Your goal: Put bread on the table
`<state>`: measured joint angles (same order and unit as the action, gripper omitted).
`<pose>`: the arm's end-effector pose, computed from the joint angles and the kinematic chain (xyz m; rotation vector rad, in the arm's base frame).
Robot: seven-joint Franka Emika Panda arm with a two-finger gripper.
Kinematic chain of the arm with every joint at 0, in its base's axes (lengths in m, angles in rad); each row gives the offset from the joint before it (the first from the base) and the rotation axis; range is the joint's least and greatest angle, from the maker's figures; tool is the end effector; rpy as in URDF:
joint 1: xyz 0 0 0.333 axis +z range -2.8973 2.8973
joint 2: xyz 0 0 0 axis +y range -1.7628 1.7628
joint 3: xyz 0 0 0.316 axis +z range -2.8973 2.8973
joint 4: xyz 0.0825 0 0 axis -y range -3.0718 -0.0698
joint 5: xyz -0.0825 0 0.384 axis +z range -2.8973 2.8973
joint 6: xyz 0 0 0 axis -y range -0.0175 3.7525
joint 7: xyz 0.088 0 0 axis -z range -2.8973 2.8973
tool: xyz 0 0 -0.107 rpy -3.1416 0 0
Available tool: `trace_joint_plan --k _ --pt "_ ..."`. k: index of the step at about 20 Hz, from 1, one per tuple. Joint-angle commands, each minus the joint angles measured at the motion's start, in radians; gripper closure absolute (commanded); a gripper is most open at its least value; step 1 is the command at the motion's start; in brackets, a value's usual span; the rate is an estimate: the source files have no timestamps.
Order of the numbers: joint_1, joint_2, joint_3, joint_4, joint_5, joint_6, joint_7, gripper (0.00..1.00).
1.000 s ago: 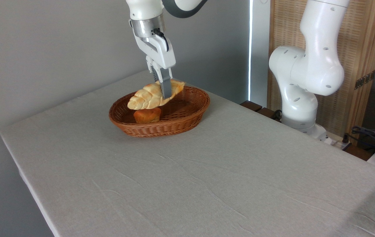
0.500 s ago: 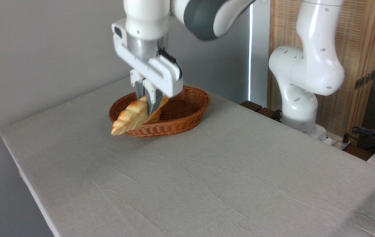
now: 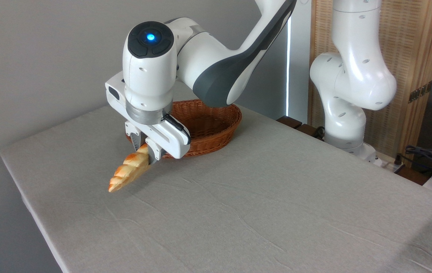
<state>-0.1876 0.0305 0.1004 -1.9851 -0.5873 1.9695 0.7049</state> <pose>0.5566 -0.0849 0.4544 2.5203 -0.7054 0.1602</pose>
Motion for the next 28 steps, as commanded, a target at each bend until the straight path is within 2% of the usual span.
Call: trace_joint_plan --k 1,4,11,16,18,22,24,28 --pt "0.000 0.003 0.019 0.009 -0.020 -0.008 0.014 0.00" --pt "0.000 0.037 0.019 0.005 -0.009 -0.008 0.031 0.00" --pt "0.000 0.058 0.021 -0.012 -0.008 0.031 0.068 0.00" --pt "0.000 0.048 0.082 -0.014 0.000 0.017 0.108 0.00" --pt "0.000 0.040 0.102 -0.009 0.065 -0.033 0.128 0.00" --pt "0.000 0.009 0.107 0.025 0.254 -0.128 0.130 0.00" --pt "-0.001 0.008 0.107 0.058 0.270 -0.147 0.117 0.00" --pt "-0.009 0.003 0.102 0.198 0.290 -0.283 0.067 0.00"
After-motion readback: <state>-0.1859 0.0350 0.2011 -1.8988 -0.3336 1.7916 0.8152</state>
